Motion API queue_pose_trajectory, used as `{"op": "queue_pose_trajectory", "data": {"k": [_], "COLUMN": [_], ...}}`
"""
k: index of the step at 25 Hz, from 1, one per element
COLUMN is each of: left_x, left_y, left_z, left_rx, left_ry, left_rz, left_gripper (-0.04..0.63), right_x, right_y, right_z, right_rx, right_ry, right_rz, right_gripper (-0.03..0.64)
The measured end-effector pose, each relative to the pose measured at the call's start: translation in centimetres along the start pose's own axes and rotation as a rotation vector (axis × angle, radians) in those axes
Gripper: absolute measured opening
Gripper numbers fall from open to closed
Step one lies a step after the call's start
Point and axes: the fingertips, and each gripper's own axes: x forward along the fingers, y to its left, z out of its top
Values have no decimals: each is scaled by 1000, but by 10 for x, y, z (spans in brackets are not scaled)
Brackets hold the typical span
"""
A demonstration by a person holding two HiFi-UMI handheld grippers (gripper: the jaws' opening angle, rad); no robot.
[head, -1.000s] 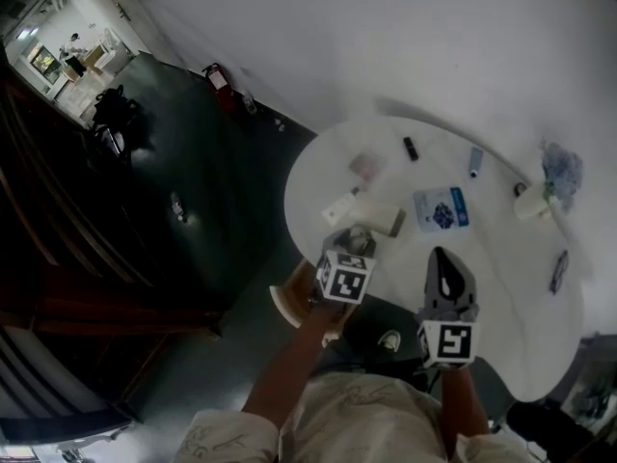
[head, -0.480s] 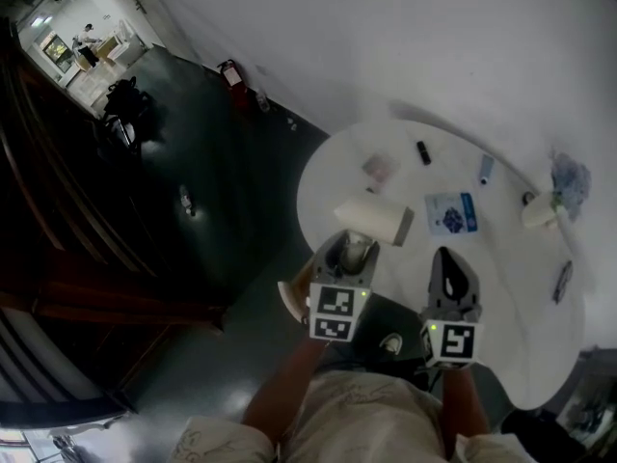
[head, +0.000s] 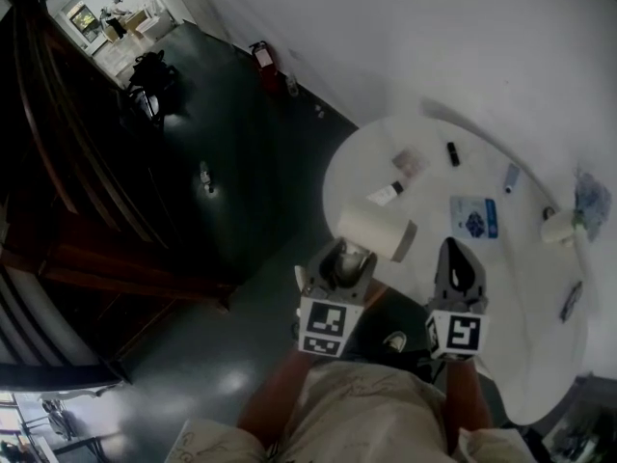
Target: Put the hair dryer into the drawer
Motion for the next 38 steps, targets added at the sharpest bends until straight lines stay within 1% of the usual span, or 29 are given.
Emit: {"op": "queue_pose_trajectory", "data": {"k": [11, 18, 21, 24, 30, 33, 36, 38], "left_x": [-33, -60, -66, -71, -74, -74, -72, -69], "left_y": [27, 35, 36, 38, 37, 36, 37, 37], "left_z": [-57, -104, -123, -142, -178, -196, -208, -215], "left_rx": [-36, -15, -1, 21, 75, 64, 42, 51], "left_ry": [129, 263, 323, 385, 535, 612, 664, 704], "left_rz": [89, 108, 104, 89, 49, 37, 27, 18], "left_gripper": [244, 244, 244, 244, 244, 244, 244, 244], "right_x": [23, 32, 34, 35, 31, 30, 27, 26], "right_y": [38, 57, 63, 71, 76, 72, 67, 65], "right_z": [2, 0, 0, 3, -3, -4, -9, -10], "right_rx": [-14, -15, -9, -29, -21, -39, -17, -13], "right_ry": [-11, -11, -11, -37, -4, -17, 7, 12], "right_rz": [130, 196, 215, 235, 237, 231, 211, 205], "right_gripper": [6, 6, 6, 6, 6, 6, 6, 6]}}
